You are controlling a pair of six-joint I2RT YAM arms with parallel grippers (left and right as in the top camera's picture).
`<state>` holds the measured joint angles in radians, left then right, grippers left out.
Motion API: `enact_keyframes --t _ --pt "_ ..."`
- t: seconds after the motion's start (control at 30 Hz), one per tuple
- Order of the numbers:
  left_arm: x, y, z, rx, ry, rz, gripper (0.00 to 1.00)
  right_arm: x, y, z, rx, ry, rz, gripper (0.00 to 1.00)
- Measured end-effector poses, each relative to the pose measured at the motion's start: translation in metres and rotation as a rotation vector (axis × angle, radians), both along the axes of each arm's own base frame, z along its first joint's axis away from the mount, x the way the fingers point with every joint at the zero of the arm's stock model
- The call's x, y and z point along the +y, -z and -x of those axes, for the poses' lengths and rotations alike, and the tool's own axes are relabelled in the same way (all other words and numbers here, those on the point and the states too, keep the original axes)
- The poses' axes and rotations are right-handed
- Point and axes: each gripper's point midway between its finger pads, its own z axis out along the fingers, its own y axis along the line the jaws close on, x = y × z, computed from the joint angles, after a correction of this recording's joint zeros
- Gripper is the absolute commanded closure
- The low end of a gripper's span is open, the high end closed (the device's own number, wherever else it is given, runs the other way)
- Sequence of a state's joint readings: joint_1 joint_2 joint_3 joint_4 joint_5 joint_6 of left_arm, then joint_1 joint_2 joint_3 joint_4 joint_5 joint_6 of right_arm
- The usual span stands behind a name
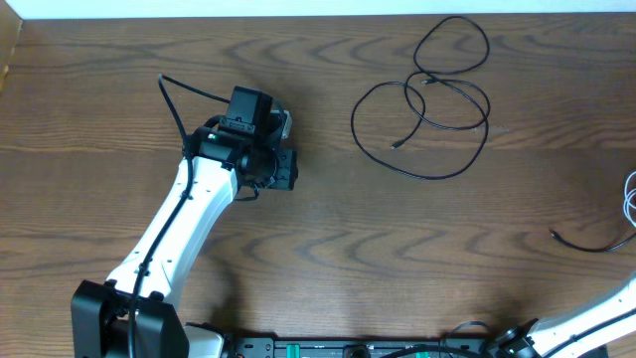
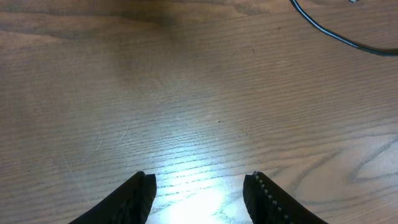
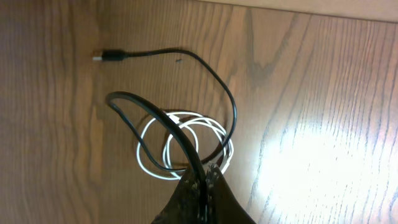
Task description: Untangle cables
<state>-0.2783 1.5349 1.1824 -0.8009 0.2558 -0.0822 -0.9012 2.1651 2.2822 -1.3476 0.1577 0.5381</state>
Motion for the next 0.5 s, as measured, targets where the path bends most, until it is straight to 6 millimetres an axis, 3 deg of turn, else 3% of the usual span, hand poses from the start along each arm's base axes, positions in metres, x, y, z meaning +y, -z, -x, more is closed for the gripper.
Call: enact_keyframes --t 0.03,0.13,0.17,0.3,0.5 --pt "0.0 0.0 0.0 0.0 0.0 0.0 0.49 -0.001 0.001 0.0 -0.001 0.003 -0.001 0.86" --pt "0.0 0.0 0.0 0.0 0.0 0.0 0.49 -0.005 0.0 0.0 -0.009 0.009 0.01 0.49" --pt "0.0 0.0 0.0 0.0 0.0 0.0 0.49 -0.007 0.0 -0.002 -0.017 0.014 0.017 0.42" --pt "0.0 0.0 0.0 0.0 0.0 0.0 0.49 -0.007 -0.001 -0.004 -0.026 0.001 0.017 0.34" --pt "0.0 0.0 0.0 0.0 0.0 0.0 0.49 0.002 -0.002 -0.027 -0.096 -0.094 -0.009 0.34"
